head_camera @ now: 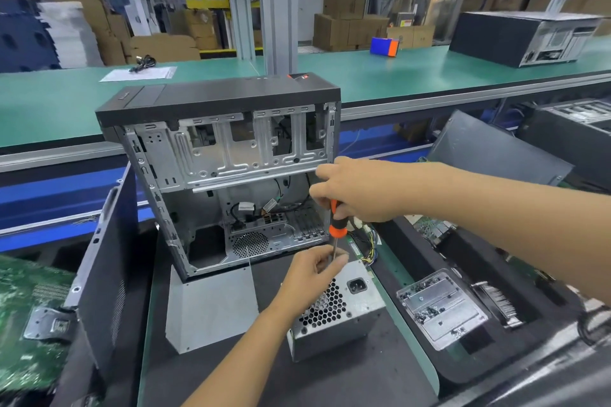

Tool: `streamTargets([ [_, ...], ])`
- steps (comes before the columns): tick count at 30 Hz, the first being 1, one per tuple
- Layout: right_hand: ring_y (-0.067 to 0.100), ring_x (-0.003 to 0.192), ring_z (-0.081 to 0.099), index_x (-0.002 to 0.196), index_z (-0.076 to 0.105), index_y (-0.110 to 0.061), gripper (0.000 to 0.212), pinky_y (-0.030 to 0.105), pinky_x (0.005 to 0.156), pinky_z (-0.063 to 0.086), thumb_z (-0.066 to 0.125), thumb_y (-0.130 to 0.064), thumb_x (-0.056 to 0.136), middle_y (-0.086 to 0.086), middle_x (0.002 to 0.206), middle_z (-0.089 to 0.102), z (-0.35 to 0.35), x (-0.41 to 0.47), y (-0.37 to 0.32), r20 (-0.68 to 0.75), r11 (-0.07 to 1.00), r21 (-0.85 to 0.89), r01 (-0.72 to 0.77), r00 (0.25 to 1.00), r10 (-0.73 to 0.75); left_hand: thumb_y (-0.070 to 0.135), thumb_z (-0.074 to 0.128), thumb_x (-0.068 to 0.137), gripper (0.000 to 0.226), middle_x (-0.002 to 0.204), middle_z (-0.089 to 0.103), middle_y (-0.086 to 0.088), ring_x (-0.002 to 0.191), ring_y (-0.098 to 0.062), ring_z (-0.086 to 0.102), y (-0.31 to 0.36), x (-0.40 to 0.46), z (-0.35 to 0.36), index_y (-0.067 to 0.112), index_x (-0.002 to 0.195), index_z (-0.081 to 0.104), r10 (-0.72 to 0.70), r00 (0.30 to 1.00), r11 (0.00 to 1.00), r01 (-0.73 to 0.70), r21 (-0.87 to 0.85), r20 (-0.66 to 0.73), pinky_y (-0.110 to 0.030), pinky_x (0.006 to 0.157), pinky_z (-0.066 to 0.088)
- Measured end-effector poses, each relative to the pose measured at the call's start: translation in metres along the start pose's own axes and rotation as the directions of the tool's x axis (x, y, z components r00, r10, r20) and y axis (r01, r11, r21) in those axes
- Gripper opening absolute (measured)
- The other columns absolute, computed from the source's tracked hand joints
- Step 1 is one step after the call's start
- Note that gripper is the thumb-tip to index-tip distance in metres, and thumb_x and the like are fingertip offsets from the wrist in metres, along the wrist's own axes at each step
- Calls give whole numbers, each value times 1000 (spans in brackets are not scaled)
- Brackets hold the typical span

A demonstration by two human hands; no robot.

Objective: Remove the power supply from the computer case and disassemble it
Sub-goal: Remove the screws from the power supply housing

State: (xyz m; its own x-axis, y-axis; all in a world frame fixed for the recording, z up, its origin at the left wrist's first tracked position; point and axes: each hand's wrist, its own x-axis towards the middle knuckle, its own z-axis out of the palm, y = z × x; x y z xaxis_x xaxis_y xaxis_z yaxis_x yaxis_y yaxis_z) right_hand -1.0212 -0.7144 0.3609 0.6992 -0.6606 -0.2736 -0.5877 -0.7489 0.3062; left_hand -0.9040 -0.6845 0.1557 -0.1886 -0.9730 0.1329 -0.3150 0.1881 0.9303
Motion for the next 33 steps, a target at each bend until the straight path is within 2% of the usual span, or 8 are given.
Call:
streamTargets([
  [5,18,93,45,104,50,-21,28,32,69,37,62,-41,89,-7,97,38,-5,0,6,-39,992,127,-14,999,19,30,57,98,24,57,50,4,52,-6,32,-2,2,2,20,83,73,1,998,1000,0,15,-55,-22,53,26],
  [9,19,60,47,74,48,-8,72,29,48,32,31,-78,82,2,71,45,-7,0,4,-111,949,55,-311,942,315,32,57,97,25,73,63,-17,58,-12,40,-5,6,1,23,79,72,-30,998,999,31,22,-48,-28,57,32],
  [13,19,56,41,73,44,-8,60,28,46,28,28,-62,95,3,67,41,-1,11,-3,-99,925,-22,-378,922,375,33,56,98,25,63,53,-15,56,-11,36,-8,7,1,22,81,70,-35,999,999,36,27,-31,-27,56,30],
  [16,19,56,43,79,46,-8,53,29,48,33,29,-53,99,3,66,42,0,11,3,-63,949,15,-316,947,316,35,53,99,23,87,65,-23,72,-13,50,-8,6,1,21,91,69,-24,1000,999,24,27,9,-36,69,43],
  [20,14,59,41,111,42,-14,38,30,48,28,37,-50,99,-2,71,40,1,8,6,-20,975,131,-178,983,183,35,49,100,19,70,55,-9,65,-12,45,-8,4,3,30,98,68,1,1000,1000,-1,9,-5,-32,68,40],
  [24,17,70,48,97,33,-23,24,31,53,31,51,-38,97,-1,83,46,-3,11,5,25,978,201,-62,998,58,36,47,101,21,73,60,-3,71,-22,53,-8,3,2,33,97,68,3,1000,1000,-3,18,0,-37,71,45],
  [28,23,89,52,101,42,-23,21,36,71,42,59,-32,93,-5,88,46,-14,11,8,78,968,245,-51,996,33,31,48,102,23,92,70,8,88,-9,61,-7,2,-2,31,95,70,-5,1000,1000,5,14,16,-28,82,47],
  [33,19,51,58,80,53,-10,68,28,47,43,39,-77,81,3,66,56,-18,11,0,-44,966,128,-224,972,232,24,47,103,29,79,66,28,81,11,58,-1,1,-3,22,85,69,-28,1000,1000,28,-3,8,-3,71,38],
])
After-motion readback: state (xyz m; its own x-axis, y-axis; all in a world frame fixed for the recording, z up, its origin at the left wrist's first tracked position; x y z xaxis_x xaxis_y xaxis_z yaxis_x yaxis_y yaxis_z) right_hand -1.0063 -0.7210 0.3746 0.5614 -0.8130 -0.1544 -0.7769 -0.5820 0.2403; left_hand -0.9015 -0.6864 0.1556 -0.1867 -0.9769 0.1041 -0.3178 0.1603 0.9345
